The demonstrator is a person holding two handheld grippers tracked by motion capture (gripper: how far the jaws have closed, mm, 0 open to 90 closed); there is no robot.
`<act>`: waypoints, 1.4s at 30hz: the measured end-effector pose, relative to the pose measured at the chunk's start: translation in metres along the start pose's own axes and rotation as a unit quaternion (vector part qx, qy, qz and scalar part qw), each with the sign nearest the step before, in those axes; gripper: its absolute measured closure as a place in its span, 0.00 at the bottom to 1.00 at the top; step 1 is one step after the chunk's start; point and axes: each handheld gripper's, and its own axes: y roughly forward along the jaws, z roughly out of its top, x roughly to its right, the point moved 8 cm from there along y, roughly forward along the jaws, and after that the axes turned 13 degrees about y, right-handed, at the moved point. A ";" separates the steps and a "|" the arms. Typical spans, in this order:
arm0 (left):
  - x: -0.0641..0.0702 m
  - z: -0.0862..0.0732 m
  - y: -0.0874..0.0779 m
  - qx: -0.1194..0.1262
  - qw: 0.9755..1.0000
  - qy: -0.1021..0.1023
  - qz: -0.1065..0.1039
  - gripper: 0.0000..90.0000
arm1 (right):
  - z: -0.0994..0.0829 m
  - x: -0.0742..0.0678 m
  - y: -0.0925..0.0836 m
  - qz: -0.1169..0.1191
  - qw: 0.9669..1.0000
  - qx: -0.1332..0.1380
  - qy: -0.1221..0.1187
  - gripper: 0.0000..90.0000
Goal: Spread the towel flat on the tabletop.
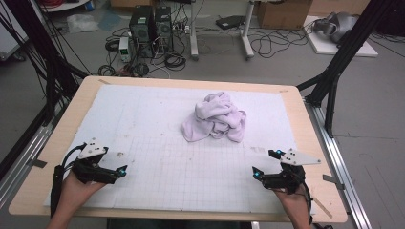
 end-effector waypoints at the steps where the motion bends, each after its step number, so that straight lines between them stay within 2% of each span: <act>1: 0.000 0.000 0.001 0.001 1.000 0.000 0.000 0.02 | 0.000 0.000 0.001 0.002 1.000 0.000 0.001 0.11; 9: 0.002 0.000 0.002 -0.002 1.000 0.002 -0.006 0.02 | 0.000 0.002 0.002 0.001 1.000 0.001 -0.001 0.11; 30: 0.004 0.000 -0.002 0.002 1.000 0.002 -0.004 0.02 | 0.002 -0.003 0.000 0.004 1.000 0.005 -0.001 0.11; 39: 0.005 0.001 0.001 0.003 1.000 -0.001 -0.007 0.02 | 0.008 -0.003 0.006 0.010 1.000 0.001 -0.002 0.11; 42: 0.005 0.002 0.001 0.005 1.000 -0.001 -0.007 0.02 | 0.013 -0.005 0.015 0.022 1.000 -0.010 -0.003 0.11</act>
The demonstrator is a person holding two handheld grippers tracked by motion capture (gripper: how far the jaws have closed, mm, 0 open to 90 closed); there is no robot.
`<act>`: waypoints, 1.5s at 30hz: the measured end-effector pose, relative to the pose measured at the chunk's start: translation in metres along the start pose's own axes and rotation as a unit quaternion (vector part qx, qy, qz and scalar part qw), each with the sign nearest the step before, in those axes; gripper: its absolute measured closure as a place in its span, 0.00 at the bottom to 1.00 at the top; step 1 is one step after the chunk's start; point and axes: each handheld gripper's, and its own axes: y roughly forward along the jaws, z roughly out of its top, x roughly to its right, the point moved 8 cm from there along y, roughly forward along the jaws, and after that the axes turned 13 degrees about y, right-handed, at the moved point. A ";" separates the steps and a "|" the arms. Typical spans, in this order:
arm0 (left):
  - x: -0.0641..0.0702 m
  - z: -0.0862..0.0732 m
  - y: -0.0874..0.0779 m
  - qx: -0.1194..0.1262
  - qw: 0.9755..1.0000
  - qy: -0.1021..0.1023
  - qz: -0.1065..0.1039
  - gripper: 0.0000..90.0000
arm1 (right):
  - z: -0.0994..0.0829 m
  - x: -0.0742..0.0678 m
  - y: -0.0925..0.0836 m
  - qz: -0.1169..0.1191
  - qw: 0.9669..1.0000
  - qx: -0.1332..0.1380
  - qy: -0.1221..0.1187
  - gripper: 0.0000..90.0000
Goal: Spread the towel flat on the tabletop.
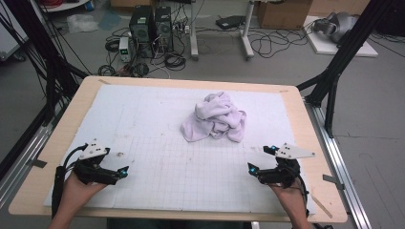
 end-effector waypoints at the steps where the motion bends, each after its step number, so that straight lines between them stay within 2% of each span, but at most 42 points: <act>1: 0.000 0.000 0.000 0.001 1.000 -0.001 0.000 0.02 | 0.001 0.000 0.003 0.002 1.000 -0.004 0.002 0.11; 9: 0.000 0.001 0.000 0.004 1.000 -0.002 0.002 0.02 | 0.017 0.000 0.016 0.005 1.000 -0.011 -0.009 0.11; 10: 0.000 0.002 0.001 0.004 1.000 -0.003 0.001 0.02 | 0.025 0.001 0.019 0.004 1.000 -0.008 -0.015 0.11; 12: 0.000 0.002 0.001 0.005 1.000 -0.002 0.001 0.02 | 0.029 0.001 0.021 0.003 1.000 -0.010 -0.015 0.11; 14: 0.000 0.003 0.002 0.004 1.000 -0.001 0.000 0.02 | 0.042 0.001 0.028 0.008 1.000 -0.023 -0.018 0.11; 15: 0.000 0.003 0.002 0.005 1.000 0.001 0.000 0.02 | 0.042 0.001 0.028 0.008 1.000 -0.023 -0.018 0.11; 16: 0.000 0.003 0.002 0.006 1.000 -0.001 0.000 0.02 | 0.052 0.000 0.035 0.007 0.999 -0.029 -0.025 0.11; 17: 0.000 0.003 0.002 0.005 1.000 0.001 0.000 0.02 | 0.052 0.000 0.035 0.007 0.999 -0.029 -0.025 0.11; 18: -0.001 0.003 0.002 0.006 1.000 0.001 0.001 0.02 | 0.063 0.000 0.041 0.005 0.999 -0.033 -0.031 0.11; 19: -0.001 0.003 0.002 0.006 1.000 -0.001 0.002 0.02 | 0.063 0.000 0.041 0.005 0.999 -0.033 -0.031 0.11; 23: -0.002 0.002 0.002 0.004 1.000 -0.001 0.003 0.02 | 0.092 -0.005 0.058 0.011 0.998 -0.036 -0.042 0.11; 31: -0.002 0.003 0.003 0.006 1.000 -0.003 0.002 0.02 | 0.121 -0.007 0.083 0.017 0.998 -0.052 -0.043 0.11; 33: -0.002 0.002 0.003 0.004 1.000 0.000 0.001 0.02 | 0.125 -0.008 0.091 0.021 0.998 -0.051 -0.042 0.12; 34: -0.001 0.003 0.002 0.005 1.000 0.000 0.000 0.02 | 0.128 -0.008 0.100 0.022 0.997 -0.059 -0.042 0.12; 35: -0.001 0.003 0.002 0.005 1.000 0.000 0.000 0.02 | 0.128 -0.008 0.100 0.022 0.997 -0.059 -0.042 0.12; 36: -0.001 0.003 0.002 0.005 1.000 0.000 0.000 0.02 | 0.128 -0.008 0.109 0.022 0.997 -0.065 -0.041 0.12; 38: -0.002 0.002 0.003 0.007 1.000 -0.004 0.002 0.02 | 0.128 -0.008 0.114 0.022 0.997 -0.068 -0.040 0.12; 40: -0.002 0.002 0.002 0.005 1.000 -0.002 0.001 0.02 | 0.125 -0.008 0.125 0.021 0.996 -0.077 -0.041 0.13; 41: -0.002 0.002 0.002 0.005 1.000 -0.004 0.001 0.02 | 0.121 -0.006 0.134 0.020 0.995 -0.088 -0.045 0.16; 42: -0.002 0.002 0.002 0.005 1.000 -0.004 0.001 0.02 | 0.121 -0.006 0.134 0.020 0.995 -0.088 -0.045 0.16; 45: -0.003 0.001 0.003 0.005 1.000 -0.004 0.002 0.02 | 0.113 -0.002 0.149 0.012 0.994 -0.100 -0.041 0.16</act>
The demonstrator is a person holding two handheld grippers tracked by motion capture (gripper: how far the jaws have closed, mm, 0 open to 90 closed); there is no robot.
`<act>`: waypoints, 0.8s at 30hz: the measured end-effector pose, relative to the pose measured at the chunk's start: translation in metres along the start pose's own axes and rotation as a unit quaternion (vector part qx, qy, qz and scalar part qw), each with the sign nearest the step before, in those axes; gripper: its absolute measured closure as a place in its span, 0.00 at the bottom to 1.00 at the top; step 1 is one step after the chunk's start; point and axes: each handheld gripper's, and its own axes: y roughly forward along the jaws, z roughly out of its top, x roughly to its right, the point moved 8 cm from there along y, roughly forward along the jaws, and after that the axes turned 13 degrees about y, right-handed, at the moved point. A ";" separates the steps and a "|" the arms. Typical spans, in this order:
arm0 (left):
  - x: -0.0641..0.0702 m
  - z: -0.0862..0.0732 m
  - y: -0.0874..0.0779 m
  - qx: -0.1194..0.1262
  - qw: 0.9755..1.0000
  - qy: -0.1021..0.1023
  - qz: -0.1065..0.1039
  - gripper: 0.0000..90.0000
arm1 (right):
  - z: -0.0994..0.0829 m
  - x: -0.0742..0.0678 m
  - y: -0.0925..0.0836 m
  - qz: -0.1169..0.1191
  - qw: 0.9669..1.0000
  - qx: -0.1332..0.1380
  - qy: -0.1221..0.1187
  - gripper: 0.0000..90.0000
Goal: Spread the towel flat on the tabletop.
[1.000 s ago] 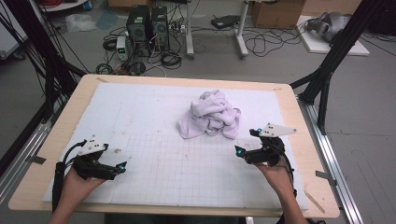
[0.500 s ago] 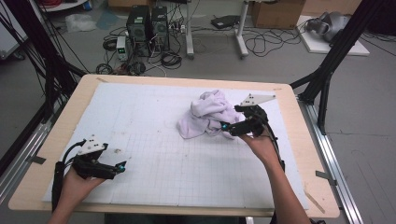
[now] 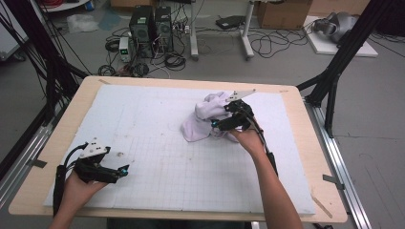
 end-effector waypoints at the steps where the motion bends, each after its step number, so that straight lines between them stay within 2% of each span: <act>1: 0.000 0.000 0.000 0.000 1.000 0.000 0.000 0.02 | -0.001 0.001 0.003 -0.001 1.000 -0.004 0.002 0.17; 7: 0.000 0.000 0.002 -0.002 1.000 0.001 -0.001 0.02 | -0.009 0.007 0.024 -0.014 1.000 -0.024 0.000 0.20; 12: 0.001 0.000 0.003 -0.004 1.000 0.003 -0.004 0.02 | -0.015 0.007 0.039 -0.034 0.998 -0.044 -0.022 0.24; 14: 0.002 0.000 0.002 -0.004 1.000 0.002 -0.004 0.02 | -0.019 0.007 0.049 -0.054 0.996 -0.056 -0.035 0.28; 15: 0.002 0.000 0.002 -0.004 1.000 0.002 -0.004 0.02 | -0.019 0.007 0.049 -0.054 0.996 -0.056 -0.035 0.28; 20: 0.001 -0.001 0.002 -0.004 1.000 0.001 -0.003 0.02 | -0.024 0.006 0.060 -0.084 0.992 -0.070 -0.055 0.41; 23: 0.002 0.000 0.002 -0.004 1.000 0.001 -0.004 0.02 | -0.024 0.006 0.062 -0.094 0.992 -0.070 -0.054 0.51; 24: 0.002 0.000 0.003 -0.003 1.000 0.002 -0.005 0.02 | -0.024 0.006 0.062 -0.092 0.992 -0.068 -0.046 0.54</act>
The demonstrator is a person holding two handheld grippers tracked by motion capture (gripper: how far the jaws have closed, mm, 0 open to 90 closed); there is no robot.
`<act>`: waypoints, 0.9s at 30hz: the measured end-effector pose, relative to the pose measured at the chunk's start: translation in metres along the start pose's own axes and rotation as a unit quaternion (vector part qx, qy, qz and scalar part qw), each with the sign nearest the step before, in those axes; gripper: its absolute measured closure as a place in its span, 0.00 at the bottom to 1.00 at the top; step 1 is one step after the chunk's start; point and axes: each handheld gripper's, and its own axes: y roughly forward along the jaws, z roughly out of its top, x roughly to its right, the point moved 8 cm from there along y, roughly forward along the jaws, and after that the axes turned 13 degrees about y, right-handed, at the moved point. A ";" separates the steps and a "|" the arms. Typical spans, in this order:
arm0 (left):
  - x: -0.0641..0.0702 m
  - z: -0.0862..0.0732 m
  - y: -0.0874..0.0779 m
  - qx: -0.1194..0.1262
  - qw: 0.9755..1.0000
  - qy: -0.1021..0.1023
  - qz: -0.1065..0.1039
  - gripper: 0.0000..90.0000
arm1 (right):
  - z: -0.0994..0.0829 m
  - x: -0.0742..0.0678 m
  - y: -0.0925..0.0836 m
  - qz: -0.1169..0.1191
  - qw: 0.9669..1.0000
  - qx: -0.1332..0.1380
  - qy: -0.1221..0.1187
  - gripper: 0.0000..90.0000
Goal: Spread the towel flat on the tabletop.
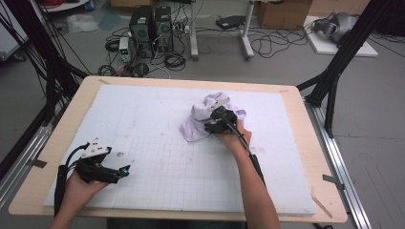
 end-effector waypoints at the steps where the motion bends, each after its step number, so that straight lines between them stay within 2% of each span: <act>1: 0.000 0.000 0.000 -0.001 1.000 0.001 0.000 0.02 | 0.000 0.001 0.000 0.002 1.000 0.001 0.003 0.56; 5: -0.001 0.000 -0.001 0.001 1.000 -0.001 0.001 0.02 | 0.001 0.003 -0.002 0.013 1.000 0.002 0.017 0.67; 12: -0.004 -0.002 -0.002 0.001 1.000 -0.004 0.005 0.02 | 0.006 0.005 -0.011 0.022 0.999 0.016 0.026 0.72; 16: -0.003 -0.001 -0.001 0.000 1.000 -0.003 0.005 0.02 | 0.013 0.007 -0.027 0.037 0.998 0.039 0.043 0.73; 19: -0.002 -0.001 -0.001 -0.001 1.000 -0.001 0.004 0.02 | 0.020 0.006 -0.042 0.043 0.997 0.054 0.045 0.73; 23: -0.002 -0.001 -0.002 0.000 1.000 -0.001 0.005 0.02 | 0.028 -0.006 -0.065 0.067 0.994 0.071 0.046 0.73; 27: -0.003 -0.001 -0.003 0.002 1.000 -0.003 0.008 0.02 | 0.031 -0.026 -0.089 0.089 0.992 0.082 0.036 0.72</act>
